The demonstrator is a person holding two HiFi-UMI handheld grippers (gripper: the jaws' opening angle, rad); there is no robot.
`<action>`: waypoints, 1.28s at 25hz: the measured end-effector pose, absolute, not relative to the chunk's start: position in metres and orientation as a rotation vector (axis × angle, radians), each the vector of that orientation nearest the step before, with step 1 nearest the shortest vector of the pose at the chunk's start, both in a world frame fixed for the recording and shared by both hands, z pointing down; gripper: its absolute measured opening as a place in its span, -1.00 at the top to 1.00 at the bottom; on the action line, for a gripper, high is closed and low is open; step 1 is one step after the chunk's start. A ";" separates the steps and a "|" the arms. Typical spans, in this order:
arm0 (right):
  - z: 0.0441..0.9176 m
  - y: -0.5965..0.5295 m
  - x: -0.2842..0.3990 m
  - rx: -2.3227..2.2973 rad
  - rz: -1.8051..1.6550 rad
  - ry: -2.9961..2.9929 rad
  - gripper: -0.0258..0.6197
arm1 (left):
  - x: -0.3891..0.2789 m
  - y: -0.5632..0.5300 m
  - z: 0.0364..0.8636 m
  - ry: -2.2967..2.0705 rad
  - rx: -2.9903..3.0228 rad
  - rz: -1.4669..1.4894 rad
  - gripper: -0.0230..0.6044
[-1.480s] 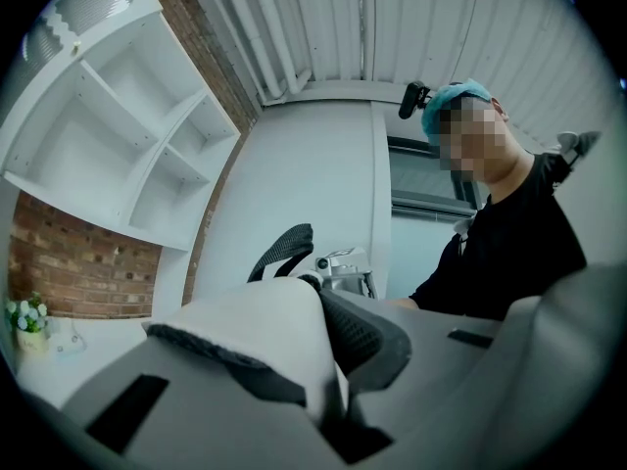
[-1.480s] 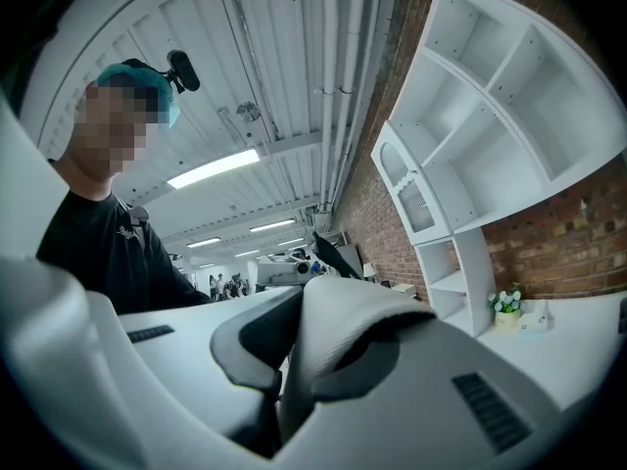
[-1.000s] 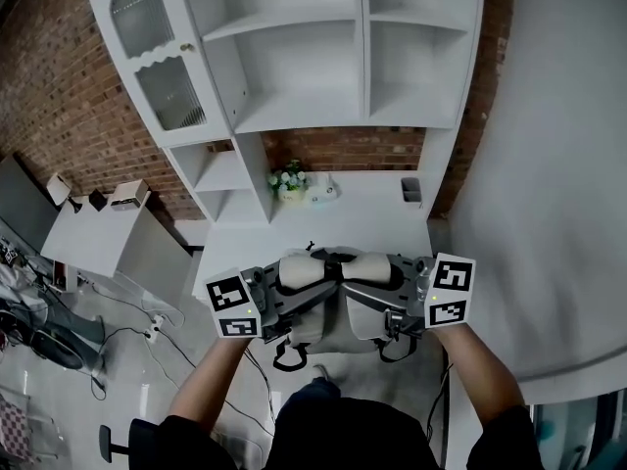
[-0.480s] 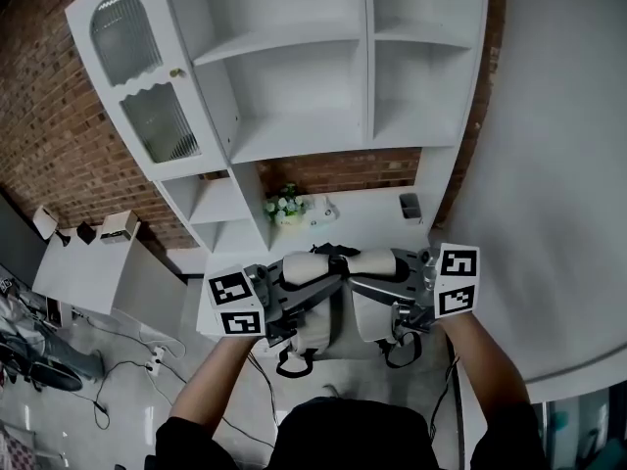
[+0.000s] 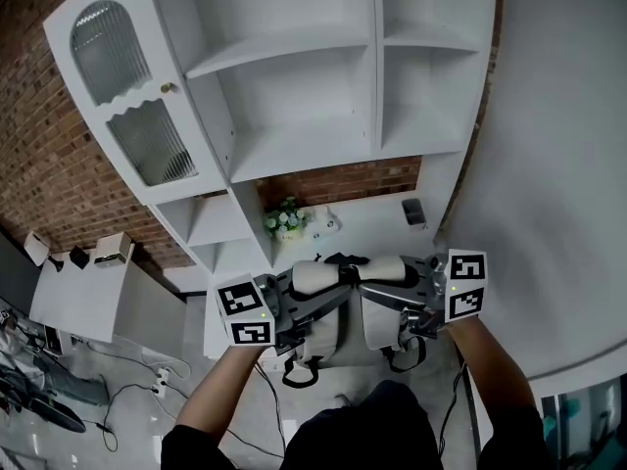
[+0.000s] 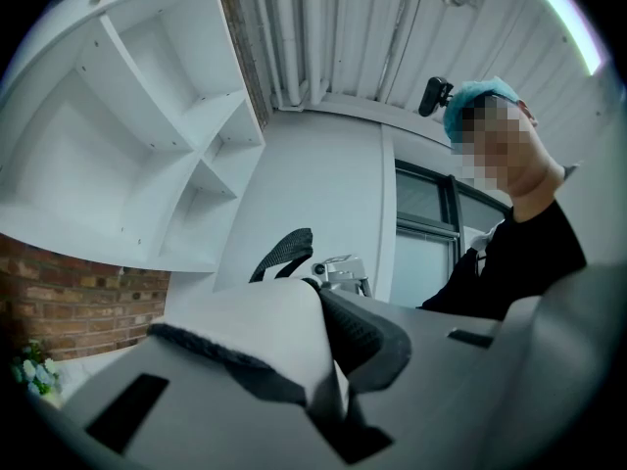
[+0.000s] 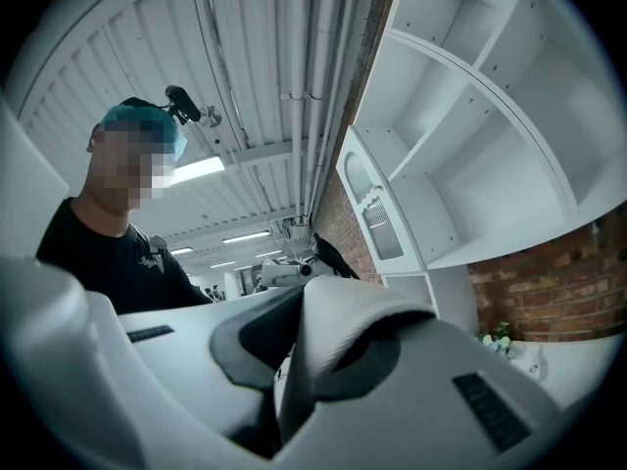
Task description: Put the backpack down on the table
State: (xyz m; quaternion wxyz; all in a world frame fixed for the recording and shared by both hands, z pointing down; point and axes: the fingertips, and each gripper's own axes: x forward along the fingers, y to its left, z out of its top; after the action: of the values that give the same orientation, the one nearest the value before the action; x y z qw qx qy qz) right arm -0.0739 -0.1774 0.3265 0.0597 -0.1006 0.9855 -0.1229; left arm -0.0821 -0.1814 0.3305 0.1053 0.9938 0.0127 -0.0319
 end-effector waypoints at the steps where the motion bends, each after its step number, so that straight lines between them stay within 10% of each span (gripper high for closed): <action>1: 0.326 -0.179 -0.074 -0.313 -0.376 2.977 0.77 | -0.082 -0.183 0.331 0.042 2.930 -0.093 0.77; 32: 0.350 -0.306 -0.052 -0.293 -0.469 3.009 0.77 | -0.059 -0.310 0.354 0.039 2.899 -0.034 0.77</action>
State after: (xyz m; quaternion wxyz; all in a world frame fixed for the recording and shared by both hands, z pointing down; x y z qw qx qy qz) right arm -0.0517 -0.3061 0.3498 0.0409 -0.0957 0.9827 -0.1532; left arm -0.0591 -0.3104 0.3542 0.1210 0.9925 0.0135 -0.0117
